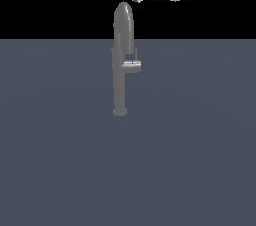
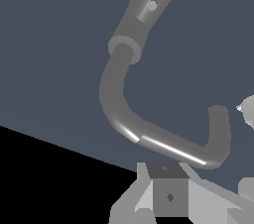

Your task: Turn on the faucet by rotating a designated handle.

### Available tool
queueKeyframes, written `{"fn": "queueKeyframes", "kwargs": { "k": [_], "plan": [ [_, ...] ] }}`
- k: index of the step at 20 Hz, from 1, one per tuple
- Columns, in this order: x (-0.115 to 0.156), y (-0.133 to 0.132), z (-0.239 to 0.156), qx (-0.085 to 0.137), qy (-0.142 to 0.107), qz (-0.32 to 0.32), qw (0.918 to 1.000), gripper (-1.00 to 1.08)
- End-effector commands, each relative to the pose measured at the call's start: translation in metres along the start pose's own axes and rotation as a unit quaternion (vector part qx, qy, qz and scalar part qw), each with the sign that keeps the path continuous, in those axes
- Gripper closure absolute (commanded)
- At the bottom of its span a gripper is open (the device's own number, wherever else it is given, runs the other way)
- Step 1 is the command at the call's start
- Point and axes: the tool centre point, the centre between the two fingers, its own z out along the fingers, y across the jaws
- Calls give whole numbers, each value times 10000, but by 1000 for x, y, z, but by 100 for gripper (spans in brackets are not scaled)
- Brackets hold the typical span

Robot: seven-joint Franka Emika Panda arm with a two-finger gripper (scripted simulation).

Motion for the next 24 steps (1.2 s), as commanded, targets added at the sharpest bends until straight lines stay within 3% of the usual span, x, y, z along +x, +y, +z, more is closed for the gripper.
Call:
{"fn": "queueKeyframes", "kwargs": {
  "k": [1,7,14,19,24],
  "plan": [
    [17,-5,1,192,-266,201,9993,108],
    [60,-16,6,693,-940,731,9905,108],
    [108,-25,18,1240,-1666,1314,9693,108],
    [133,-28,28,1534,-2050,1630,9528,108],
    [149,-29,36,1715,-2282,1823,9409,108]
  ]
}}
